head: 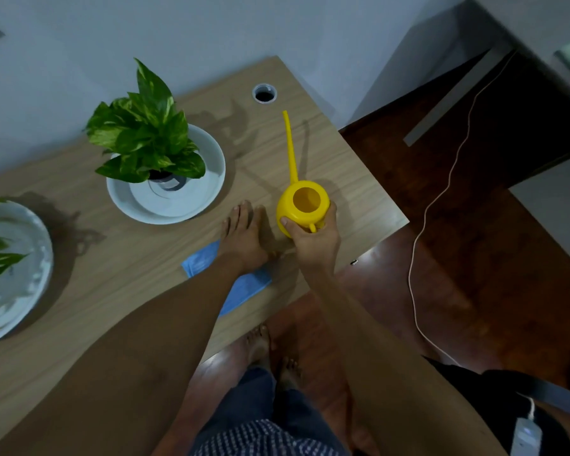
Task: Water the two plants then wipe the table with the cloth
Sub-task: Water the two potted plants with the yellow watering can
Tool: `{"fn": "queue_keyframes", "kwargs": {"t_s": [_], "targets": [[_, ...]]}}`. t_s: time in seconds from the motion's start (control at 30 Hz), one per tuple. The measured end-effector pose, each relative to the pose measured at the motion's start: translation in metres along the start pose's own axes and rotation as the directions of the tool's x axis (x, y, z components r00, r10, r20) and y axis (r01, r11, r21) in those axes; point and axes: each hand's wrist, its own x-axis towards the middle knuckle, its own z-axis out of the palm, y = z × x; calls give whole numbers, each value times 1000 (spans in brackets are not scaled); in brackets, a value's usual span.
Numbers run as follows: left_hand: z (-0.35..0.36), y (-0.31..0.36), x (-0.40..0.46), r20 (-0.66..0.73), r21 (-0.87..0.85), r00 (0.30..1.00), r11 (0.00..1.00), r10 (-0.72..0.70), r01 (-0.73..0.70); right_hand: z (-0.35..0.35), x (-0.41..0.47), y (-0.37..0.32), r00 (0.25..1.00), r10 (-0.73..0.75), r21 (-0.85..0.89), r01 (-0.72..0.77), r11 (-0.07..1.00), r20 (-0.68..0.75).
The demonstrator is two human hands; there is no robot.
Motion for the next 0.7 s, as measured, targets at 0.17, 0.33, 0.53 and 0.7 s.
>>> {"fn": "queue_keyframes", "kwargs": {"t_s": [0.17, 0.33, 0.53, 0.7], "targets": [[-6, -14, -16, -32, -10, 999, 999, -42, 42, -7, -9, -7, 999, -15, 26, 14, 1000, 43], [-11, -30, -47, -88, 1, 994, 998, -65, 65, -18, -31, -36, 988, -106, 33, 103, 994, 112], [-20, -56, -95, -143, -55, 981, 990, -133, 127, -21, -70, -81, 967, -196, 60, 189, 980, 160], [-27, -86, -123, -145, -58, 975, 985, -166, 160, -9, -107, -119, 957, -230, 49, 225, 973, 174]]}}
